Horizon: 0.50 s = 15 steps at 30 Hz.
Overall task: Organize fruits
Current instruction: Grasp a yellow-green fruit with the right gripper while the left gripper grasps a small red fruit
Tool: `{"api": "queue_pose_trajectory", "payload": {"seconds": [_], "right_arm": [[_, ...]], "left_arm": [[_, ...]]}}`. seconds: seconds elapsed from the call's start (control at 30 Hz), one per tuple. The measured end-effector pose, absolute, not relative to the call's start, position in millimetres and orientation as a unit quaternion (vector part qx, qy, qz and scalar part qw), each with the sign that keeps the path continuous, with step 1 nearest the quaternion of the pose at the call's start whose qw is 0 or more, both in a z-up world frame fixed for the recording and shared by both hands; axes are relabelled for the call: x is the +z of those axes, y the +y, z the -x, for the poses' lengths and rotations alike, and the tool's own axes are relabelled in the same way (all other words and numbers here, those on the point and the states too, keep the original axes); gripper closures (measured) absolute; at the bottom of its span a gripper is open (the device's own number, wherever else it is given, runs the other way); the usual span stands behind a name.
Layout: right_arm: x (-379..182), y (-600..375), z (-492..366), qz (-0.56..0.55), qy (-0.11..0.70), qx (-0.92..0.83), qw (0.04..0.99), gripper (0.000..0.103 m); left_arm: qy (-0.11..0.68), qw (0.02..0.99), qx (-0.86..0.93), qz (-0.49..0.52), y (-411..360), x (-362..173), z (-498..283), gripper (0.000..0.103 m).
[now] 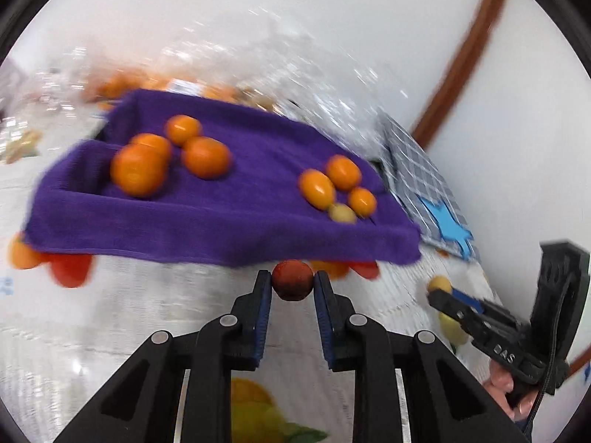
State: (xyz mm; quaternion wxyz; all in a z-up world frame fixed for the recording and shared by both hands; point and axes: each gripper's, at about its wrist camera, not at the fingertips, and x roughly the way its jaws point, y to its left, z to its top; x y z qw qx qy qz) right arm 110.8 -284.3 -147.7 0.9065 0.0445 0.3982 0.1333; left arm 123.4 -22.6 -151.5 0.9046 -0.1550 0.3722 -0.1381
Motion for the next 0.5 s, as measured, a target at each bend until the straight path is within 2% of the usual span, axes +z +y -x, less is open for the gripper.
{"api": "queue_pose_trajectory", "payload": {"seconds": [0.27,0.5], "right_arm": [[-146,-282,-108,-0.041,0.393,0.136,0.908,0.076],[-145,-283,-106,-0.05,0.387,0.144,0.909,0.076]], "left_arm": [[0.33,0.922,-0.043,0.197,20,-144,-114,0.08],[0.32,0.927,-0.036,0.193,21,-140,-113,0.08]]}}
